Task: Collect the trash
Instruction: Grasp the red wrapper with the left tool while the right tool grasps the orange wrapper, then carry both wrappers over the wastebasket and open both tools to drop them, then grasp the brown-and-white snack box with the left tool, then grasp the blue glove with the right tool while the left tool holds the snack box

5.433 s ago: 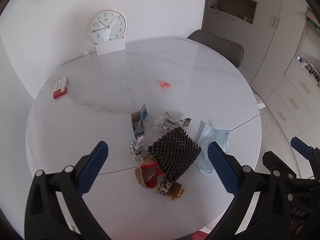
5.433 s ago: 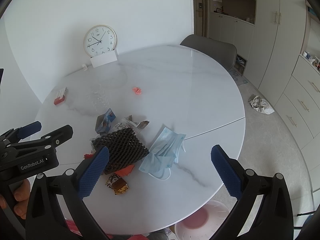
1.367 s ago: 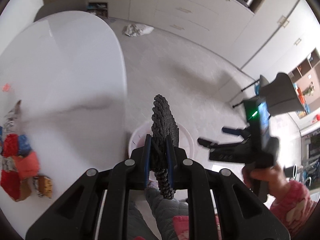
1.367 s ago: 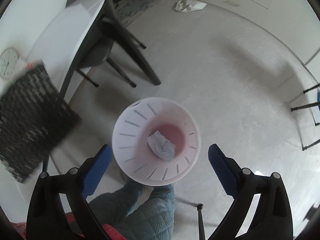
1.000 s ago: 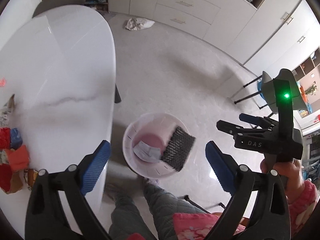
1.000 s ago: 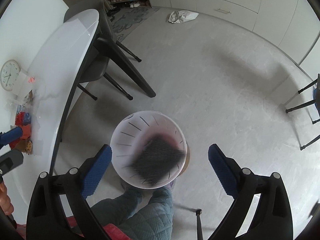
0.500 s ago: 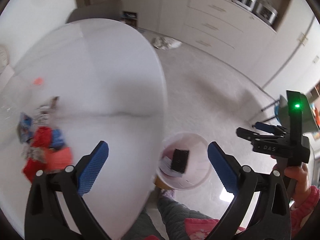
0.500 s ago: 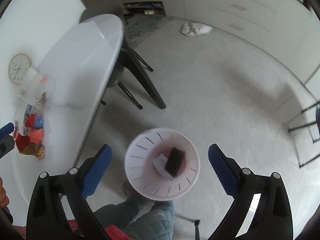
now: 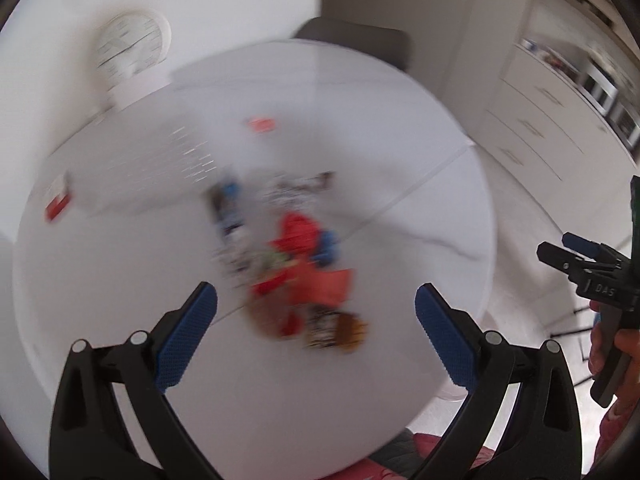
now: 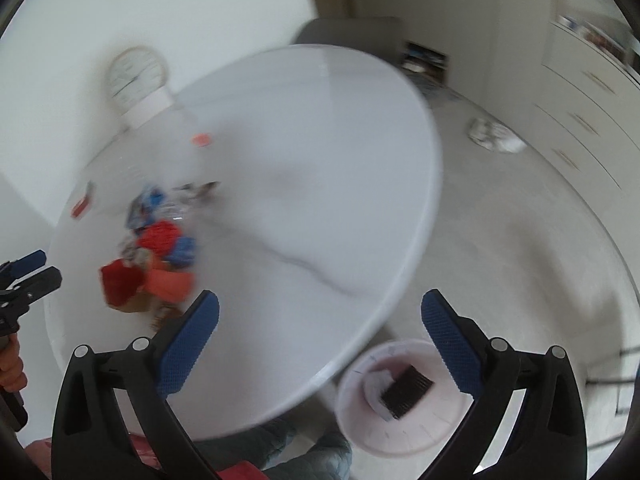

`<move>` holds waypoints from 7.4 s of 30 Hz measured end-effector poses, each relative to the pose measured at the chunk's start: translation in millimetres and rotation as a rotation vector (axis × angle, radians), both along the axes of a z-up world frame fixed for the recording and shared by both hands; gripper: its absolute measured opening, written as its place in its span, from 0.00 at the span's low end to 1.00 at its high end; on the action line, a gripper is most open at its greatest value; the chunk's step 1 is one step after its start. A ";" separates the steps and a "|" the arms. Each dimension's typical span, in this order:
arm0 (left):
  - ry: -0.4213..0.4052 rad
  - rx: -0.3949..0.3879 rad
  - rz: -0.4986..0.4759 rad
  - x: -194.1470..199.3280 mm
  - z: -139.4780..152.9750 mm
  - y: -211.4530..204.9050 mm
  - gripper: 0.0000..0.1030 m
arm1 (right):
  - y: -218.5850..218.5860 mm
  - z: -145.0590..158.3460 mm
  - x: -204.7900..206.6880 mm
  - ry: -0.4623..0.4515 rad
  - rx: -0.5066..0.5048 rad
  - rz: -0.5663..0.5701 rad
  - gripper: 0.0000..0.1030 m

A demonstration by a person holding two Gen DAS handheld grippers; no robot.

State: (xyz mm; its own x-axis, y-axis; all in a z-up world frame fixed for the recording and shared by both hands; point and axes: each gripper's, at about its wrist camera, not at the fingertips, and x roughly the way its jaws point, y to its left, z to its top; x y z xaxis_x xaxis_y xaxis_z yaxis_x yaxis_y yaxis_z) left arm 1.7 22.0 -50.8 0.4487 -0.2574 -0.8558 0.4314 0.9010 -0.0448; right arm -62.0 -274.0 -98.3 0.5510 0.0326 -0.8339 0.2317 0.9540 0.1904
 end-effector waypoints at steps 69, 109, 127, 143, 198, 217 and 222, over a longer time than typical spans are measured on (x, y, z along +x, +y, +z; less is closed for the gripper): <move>-0.014 0.014 -0.268 18.5 -62.8 -11.3 0.38 | -13.5 -44.3 -68.8 0.056 0.166 -0.028 0.42; 0.138 -0.062 -0.731 -150.8 -58.6 -246.9 0.92 | -126.4 -105.1 -192.5 0.190 0.114 -0.358 0.97; 0.121 -0.051 -0.628 -122.1 -51.5 -213.3 0.92 | -105.9 -89.4 -158.8 0.174 0.086 -0.300 0.97; 0.088 0.110 -0.383 -24.2 -103.4 -70.7 0.92 | 7.5 -73.9 -33.7 0.139 0.085 -0.053 0.97; 0.104 -0.016 -0.549 71.8 -93.2 38.3 0.30 | 114.7 -112.4 173.0 0.247 0.163 -0.063 0.67; 0.017 -0.045 -0.499 41.0 -63.7 30.6 0.30 | 86.9 -76.0 97.5 0.186 0.223 -0.103 0.19; 0.001 -0.071 -0.600 4.7 -50.5 -7.9 0.30 | 44.7 -42.9 13.2 0.154 0.126 -0.152 0.19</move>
